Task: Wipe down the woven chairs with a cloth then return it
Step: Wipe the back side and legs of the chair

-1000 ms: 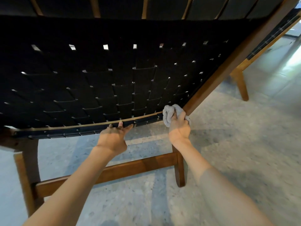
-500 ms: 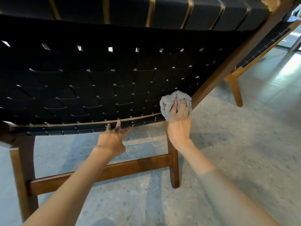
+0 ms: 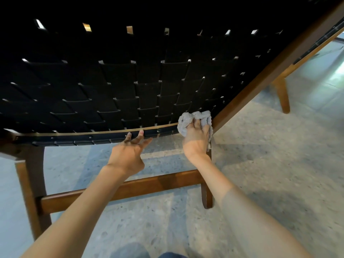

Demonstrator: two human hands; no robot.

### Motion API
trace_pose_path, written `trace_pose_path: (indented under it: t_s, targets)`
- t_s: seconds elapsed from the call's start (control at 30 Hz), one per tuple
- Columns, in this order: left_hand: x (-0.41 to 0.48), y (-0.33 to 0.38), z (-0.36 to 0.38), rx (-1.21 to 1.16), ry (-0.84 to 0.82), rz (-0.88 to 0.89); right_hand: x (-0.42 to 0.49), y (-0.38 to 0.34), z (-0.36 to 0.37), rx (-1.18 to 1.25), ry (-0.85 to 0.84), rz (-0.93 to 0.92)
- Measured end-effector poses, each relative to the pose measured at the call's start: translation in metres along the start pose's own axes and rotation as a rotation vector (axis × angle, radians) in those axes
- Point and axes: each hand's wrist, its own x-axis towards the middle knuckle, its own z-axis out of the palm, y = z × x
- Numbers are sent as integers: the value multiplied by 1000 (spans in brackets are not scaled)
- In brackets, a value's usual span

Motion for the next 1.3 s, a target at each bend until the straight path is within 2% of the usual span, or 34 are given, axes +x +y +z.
trace_pose_path:
  t_s: [0.2, 0.3, 0.47, 0.57, 0.63, 0.77, 0.83, 1.13, 1.3]
  targets:
    - [-12, -14, 3, -178, 31, 13, -25, -22, 3, 18, -85, -335]
    - [-13, -9, -6, -231, 51, -38, -17, -7, -10, -66, -137, -410]
    - [-11, -24, 2, -239, 122, -17, 3, 33, -26, -191, -154, -144]
    - [-18, -39, 4, -186, 149, -45, 1, 28, -19, -135, -112, -65]
    - [-27, -51, 3, -170, 161, -83, -11, 8, -11, -71, -117, -69]
    - [-51, -82, 2, -149, 147, -190, -50, -53, 6, 68, -223, -285]
    - [-67, -99, 2, -150, 136, -236, -64, -91, 13, 113, -258, -323]
    - [-145, -174, -12, -187, 237, -481, -105, -235, 30, 97, -325, -636]
    - [-180, -207, -24, -320, 347, -627, -111, -292, 36, 88, -439, -778]
